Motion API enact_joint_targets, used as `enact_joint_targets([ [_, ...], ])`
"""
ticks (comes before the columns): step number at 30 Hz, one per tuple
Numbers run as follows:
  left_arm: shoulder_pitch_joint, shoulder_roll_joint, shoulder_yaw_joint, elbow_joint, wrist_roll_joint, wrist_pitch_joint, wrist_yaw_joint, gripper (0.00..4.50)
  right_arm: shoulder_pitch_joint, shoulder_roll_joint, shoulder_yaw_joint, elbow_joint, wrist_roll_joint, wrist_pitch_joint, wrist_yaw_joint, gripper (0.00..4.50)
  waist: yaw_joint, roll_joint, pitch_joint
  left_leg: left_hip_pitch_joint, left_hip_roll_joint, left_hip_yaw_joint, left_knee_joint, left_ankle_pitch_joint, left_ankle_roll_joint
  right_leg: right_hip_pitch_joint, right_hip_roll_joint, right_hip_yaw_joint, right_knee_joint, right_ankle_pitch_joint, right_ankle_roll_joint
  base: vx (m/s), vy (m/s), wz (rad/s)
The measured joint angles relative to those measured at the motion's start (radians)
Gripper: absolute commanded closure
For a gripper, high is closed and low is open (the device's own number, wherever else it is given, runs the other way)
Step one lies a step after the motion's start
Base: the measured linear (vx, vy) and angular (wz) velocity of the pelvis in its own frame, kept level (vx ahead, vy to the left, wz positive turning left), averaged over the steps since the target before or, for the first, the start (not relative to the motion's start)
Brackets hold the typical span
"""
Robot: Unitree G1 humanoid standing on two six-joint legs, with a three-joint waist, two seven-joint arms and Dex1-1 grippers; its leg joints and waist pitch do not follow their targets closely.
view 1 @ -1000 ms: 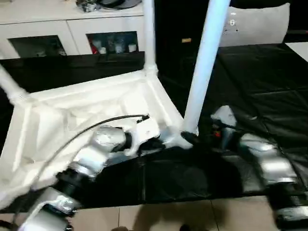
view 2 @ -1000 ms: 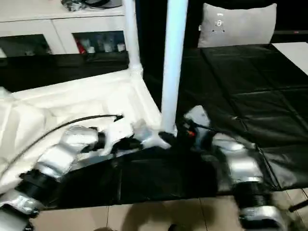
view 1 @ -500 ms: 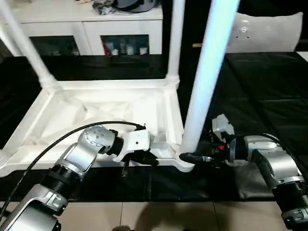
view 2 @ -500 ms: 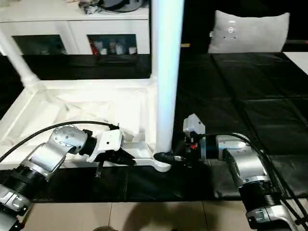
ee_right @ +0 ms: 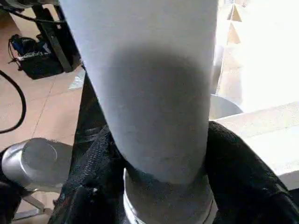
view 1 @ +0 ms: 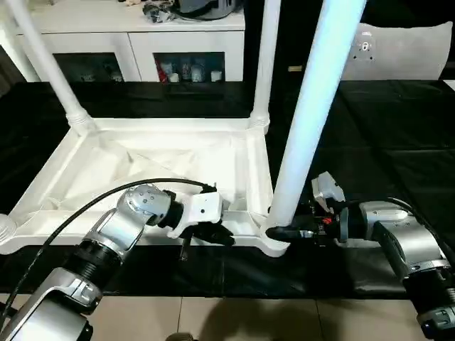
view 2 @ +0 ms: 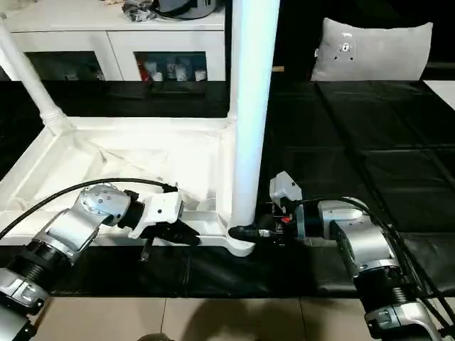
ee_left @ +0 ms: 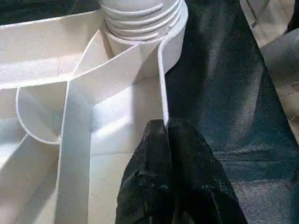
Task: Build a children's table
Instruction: Rotate leg to tighten
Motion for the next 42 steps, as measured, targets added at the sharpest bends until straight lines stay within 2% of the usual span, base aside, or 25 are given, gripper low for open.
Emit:
enact_joint_targets([
  [5, 0.027, -0.002, 0.023, -0.033, -0.023, 0.062, 0.003, 4.50, 0.028, 0.013, -0.006, -0.057, -0.001, 0.036, -0.042, 2.43, -0.004, 0.000, -0.001, 0.000, 0.000, 0.001, 0.000, 0.000, 0.000, 0.000, 0.000, 0.001, 0.000, -0.001, 0.000, 0.000, 0.000, 0.00],
  [8, 0.038, -0.007, 0.044, -0.061, -0.021, 0.142, 0.053, 4.50, 0.029, 0.059, -0.014, -0.071, -0.021, 0.065, -0.148, 2.45, -0.018, -0.001, -0.002, 0.003, 0.000, 0.001, 0.000, -0.001, -0.004, 0.000, 0.000, 0.002, 0.001, -0.001, 0.000, 0.000, 0.000, 0.00],
  [12, 0.049, -0.062, 0.094, -0.088, 0.008, 0.292, 0.204, 4.50, 0.010, 0.178, -0.061, -0.044, -0.073, 0.103, -0.406, 2.48, -0.057, -0.002, -0.001, 0.010, 0.000, 0.003, 0.002, 0.001, -0.009, 0.005, 0.000, 0.000, -0.001, -0.001, 0.000, 0.000, 0.000, 0.00],
  [13, 0.051, -0.085, 0.104, -0.099, 0.014, 0.331, 0.246, 4.50, -0.003, 0.202, -0.070, -0.036, -0.091, 0.116, -0.473, 2.48, -0.075, -0.002, -0.001, 0.009, 0.001, 0.001, 0.002, 0.001, -0.009, 0.007, 0.000, -0.005, -0.006, -0.001, 0.001, 0.000, 0.000, 0.00],
  [16, 0.059, -0.156, 0.127, -0.118, 0.017, 0.419, 0.364, 4.50, -0.029, 0.264, -0.098, -0.004, -0.123, 0.131, -0.641, 2.48, -0.116, 0.000, 0.000, 0.012, 0.006, -0.002, 0.001, 0.001, -0.008, 0.018, 0.001, -0.016, -0.025, 0.000, 0.002, 0.000, 0.000, 0.00],
  [18, 0.060, -0.209, 0.150, -0.119, 0.025, 0.461, 0.459, 4.50, -0.061, 0.331, -0.128, 0.038, -0.140, 0.132, -0.776, 2.48, -0.142, 0.000, 0.000, 0.014, 0.007, -0.003, 0.000, 0.001, -0.008, 0.021, 0.001, -0.022, -0.034, 0.000, 0.002, 0.000, 0.000, 0.00],
  [20, 0.059, -0.245, 0.160, -0.119, 0.034, 0.482, 0.523, 4.50, -0.080, 0.374, -0.147, 0.065, -0.147, 0.121, -0.873, 2.48, -0.154, 0.000, 0.000, 0.012, 0.007, -0.004, 0.000, 0.001, -0.008, 0.021, 0.000, -0.024, -0.035, 0.000, 0.002, 0.000, 0.000, 0.00],
  [21, 0.058, -0.254, 0.160, -0.121, 0.036, 0.488, 0.538, 4.50, -0.082, 0.379, -0.150, 0.069, -0.149, 0.116, -0.895, 2.48, -0.155, 0.000, 0.000, 0.011, 0.007, -0.005, 0.000, 0.000, -0.007, 0.021, 0.000, -0.024, -0.036, 0.000, 0.002, 0.000, 0.000, 0.00],
  [22, 0.058, -0.264, 0.160, -0.126, 0.039, 0.496, 0.557, 4.50, -0.082, 0.389, -0.150, 0.078, -0.164, 0.090, -0.915, 1.94, -0.155, 0.000, 0.000, 0.010, 0.006, -0.005, 0.000, 0.000, -0.007, 0.021, 0.000, -0.024, -0.035, 0.000, 0.002, 0.000, 0.000, 0.00],
  [23, 0.058, -0.268, 0.160, -0.132, 0.045, 0.503, 0.565, 4.50, -0.082, 0.398, -0.151, 0.084, -0.172, 0.071, -0.927, 1.81, -0.154, 0.000, 0.000, 0.006, 0.006, -0.005, -0.002, 0.000, -0.007, 0.020, 0.000, -0.024, -0.035, 0.001, 0.002, 0.000, 0.000, 0.00],
  [26, 0.059, -0.268, 0.149, -0.149, 0.052, 0.508, 0.562, 4.50, -0.082, 0.408, -0.156, 0.101, -0.172, 0.051, -0.944, 1.70, -0.145, 0.000, 0.000, 0.003, 0.005, -0.007, -0.004, -0.001, -0.007, 0.018, 0.000, -0.024, -0.031, 0.004, 0.001, 0.000, 0.000, 0.00],
  [29, 0.059, -0.262, 0.140, -0.163, 0.050, 0.504, 0.550, 4.50, -0.081, 0.394, -0.157, 0.101, -0.172, 0.042, -0.930, 1.36, -0.128, 0.002, -0.001, -0.001, 0.005, -0.008, -0.006, -0.002, -0.008, 0.012, 0.001, -0.021, -0.028, 0.011, 0.000, 0.000, 0.000, 0.00],
  [32, 0.058, -0.246, 0.135, -0.164, 0.046, 0.476, 0.529, 4.50, -0.073, 0.364, -0.155, 0.099, -0.167, 0.017, -0.869, 1.14, -0.116, 0.002, -0.001, -0.008, 0.004, -0.005, -0.005, 0.001, -0.004, -0.001, 0.001, -0.014, -0.016, 0.010, -0.005, 0.000, 0.000, 0.00],
  [33, 0.058, -0.236, 0.130, -0.163, 0.043, 0.459, 0.515, 4.50, -0.063, 0.346, -0.153, 0.095, -0.161, 0.001, -0.836, 0.93, -0.111, 0.002, -0.001, -0.009, 0.004, -0.004, -0.004, 0.001, -0.004, -0.004, 0.001, -0.012, -0.013, 0.009, -0.006, 0.000, 0.000, 0.00],
  [36, 0.058, -0.212, 0.123, -0.155, 0.034, 0.431, 0.484, 4.50, -0.036, 0.309, -0.149, 0.081, -0.143, -0.015, -0.764, 0.87, -0.097, 0.003, 0.000, -0.008, 0.005, -0.002, -0.004, 0.001, -0.004, -0.005, 0.002, -0.011, -0.012, 0.007, -0.005, 0.000, 0.000, 0.00],
  [38, 0.058, -0.188, 0.121, -0.143, 0.034, 0.398, 0.452, 4.50, -0.030, 0.278, -0.132, 0.070, -0.131, -0.018, -0.697, 0.58, -0.091, 0.003, 0.000, -0.007, 0.005, -0.001, -0.004, 0.001, -0.004, -0.005, 0.002, -0.009, -0.012, 0.007, -0.004, 0.000, 0.000, 0.00],
  [42, 0.056, -0.114, 0.107, -0.121, 0.023, 0.317, 0.349, 4.50, -0.005, 0.174, -0.106, 0.030, -0.108, -0.019, -0.527, 0.38, -0.079, 0.002, 0.000, -0.004, 0.004, 0.001, -0.002, 0.001, -0.004, -0.003, 0.002, -0.005, -0.012, 0.008, -0.003, 0.000, 0.000, 0.00],
])
